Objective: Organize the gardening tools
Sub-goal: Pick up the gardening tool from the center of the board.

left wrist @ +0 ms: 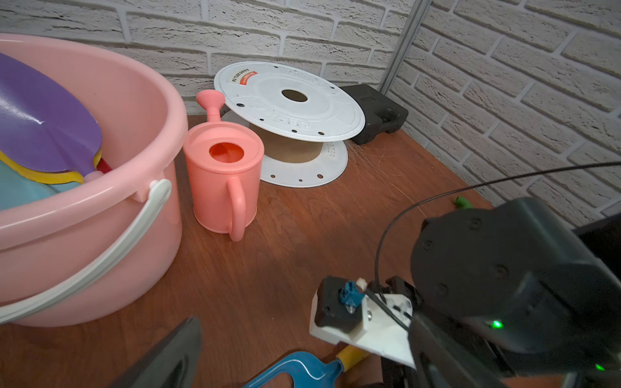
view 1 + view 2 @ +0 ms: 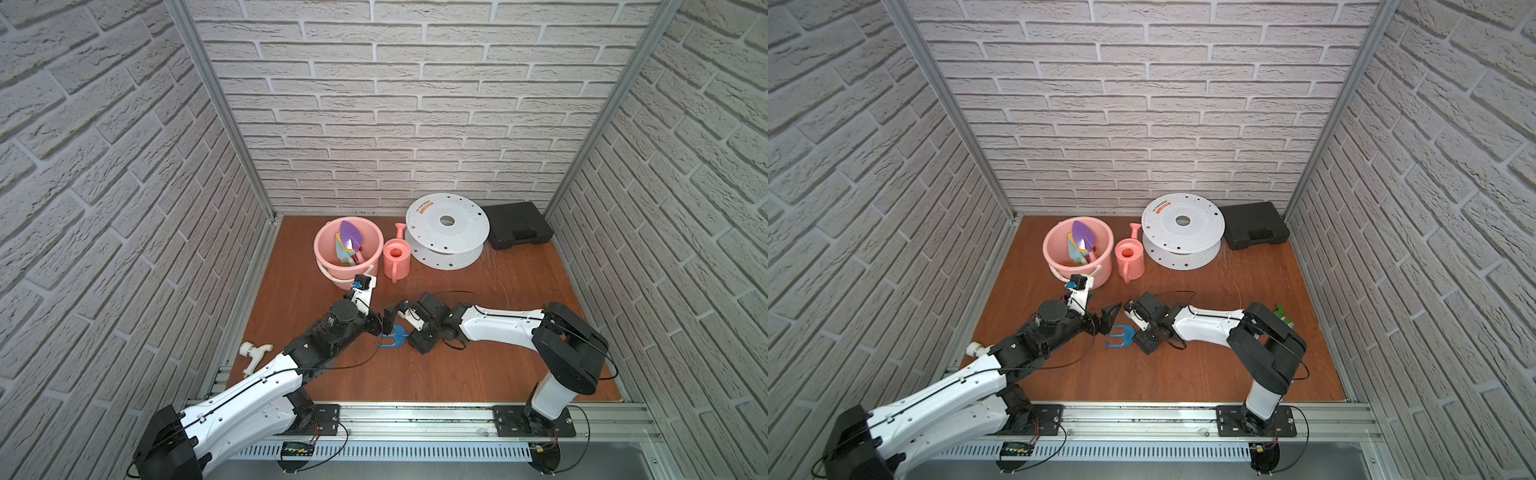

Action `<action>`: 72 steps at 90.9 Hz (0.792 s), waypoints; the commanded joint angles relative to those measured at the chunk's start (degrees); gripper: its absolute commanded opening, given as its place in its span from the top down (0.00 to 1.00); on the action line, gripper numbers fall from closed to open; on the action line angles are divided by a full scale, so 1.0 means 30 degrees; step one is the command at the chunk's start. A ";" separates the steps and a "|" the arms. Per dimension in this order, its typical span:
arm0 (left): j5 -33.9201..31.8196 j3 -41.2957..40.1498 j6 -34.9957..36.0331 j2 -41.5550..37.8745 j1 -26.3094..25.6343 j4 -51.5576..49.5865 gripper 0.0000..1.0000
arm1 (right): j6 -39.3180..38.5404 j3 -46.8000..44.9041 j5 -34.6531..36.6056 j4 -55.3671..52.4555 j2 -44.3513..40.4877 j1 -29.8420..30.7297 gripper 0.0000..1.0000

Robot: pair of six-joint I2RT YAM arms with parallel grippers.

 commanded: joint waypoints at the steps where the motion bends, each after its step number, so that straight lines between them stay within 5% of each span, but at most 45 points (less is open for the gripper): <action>1: -0.1075 -0.0324 -0.0344 -0.0461 0.0179 0.0018 0.02 | -0.0030 -0.0379 0.0661 0.0002 -0.0375 0.0375 0.52; 8: -0.1470 -0.0336 -0.0401 -0.0840 0.0304 -0.0317 0.02 | 0.0052 -0.0438 0.0798 0.0432 -0.0365 0.0448 0.72; 23: -0.2183 -0.0658 -0.0986 -0.1813 0.0823 -0.0783 0.02 | 0.0238 -0.0913 0.0777 0.1617 -0.1173 0.0566 0.97; 49: 0.0104 -0.1628 -0.4674 -0.0742 0.2488 0.0764 0.17 | 0.1127 -0.2629 0.2302 0.4214 -0.5297 0.0619 0.97; 72: 0.4397 -0.2591 -0.8233 0.3500 0.2534 0.8684 0.23 | 0.1901 -0.4603 0.5050 0.5871 -0.8369 0.0693 0.97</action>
